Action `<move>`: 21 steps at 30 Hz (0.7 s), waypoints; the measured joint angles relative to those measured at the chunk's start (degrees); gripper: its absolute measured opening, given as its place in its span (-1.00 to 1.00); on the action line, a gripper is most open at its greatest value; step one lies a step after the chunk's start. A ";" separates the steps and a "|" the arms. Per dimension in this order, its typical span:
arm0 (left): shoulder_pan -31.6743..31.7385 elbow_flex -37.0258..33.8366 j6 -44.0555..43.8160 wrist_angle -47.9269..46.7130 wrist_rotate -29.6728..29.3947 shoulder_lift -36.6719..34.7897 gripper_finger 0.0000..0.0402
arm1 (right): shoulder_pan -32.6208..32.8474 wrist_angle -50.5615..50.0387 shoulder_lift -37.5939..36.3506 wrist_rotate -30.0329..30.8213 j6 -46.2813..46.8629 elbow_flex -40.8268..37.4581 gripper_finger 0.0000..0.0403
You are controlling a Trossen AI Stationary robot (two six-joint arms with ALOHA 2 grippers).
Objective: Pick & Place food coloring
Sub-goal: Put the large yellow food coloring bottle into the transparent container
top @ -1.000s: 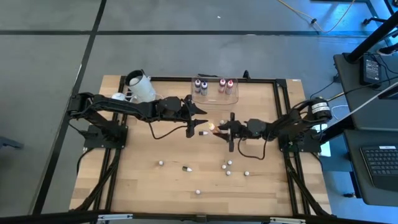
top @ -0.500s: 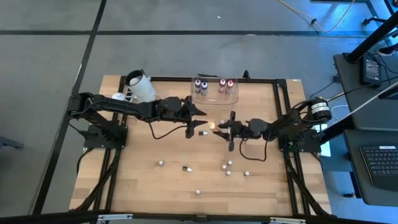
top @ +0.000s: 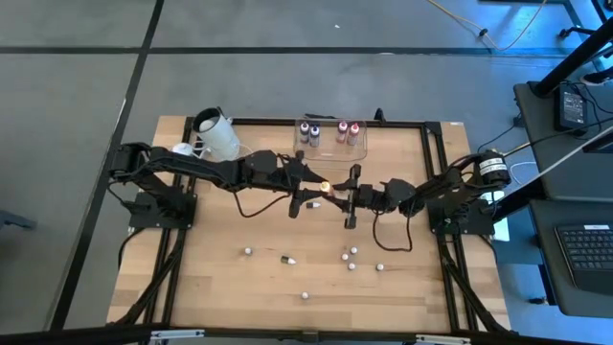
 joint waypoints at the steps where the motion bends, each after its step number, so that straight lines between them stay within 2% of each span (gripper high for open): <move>1: -0.05 0.00 0.06 1.05 -0.10 0.05 -0.20 | -0.04 -0.13 0.00 -0.56 -0.42 0.58 -0.41; 9: -0.64 0.00 2.30 3.64 2.69 0.38 -0.19 | 0.02 -0.20 -0.07 -1.59 -1.01 1.45 -0.41; 21: -0.60 -0.02 4.98 3.61 2.63 0.35 -0.30 | -0.02 -0.85 -0.07 -1.38 -0.67 1.45 -0.40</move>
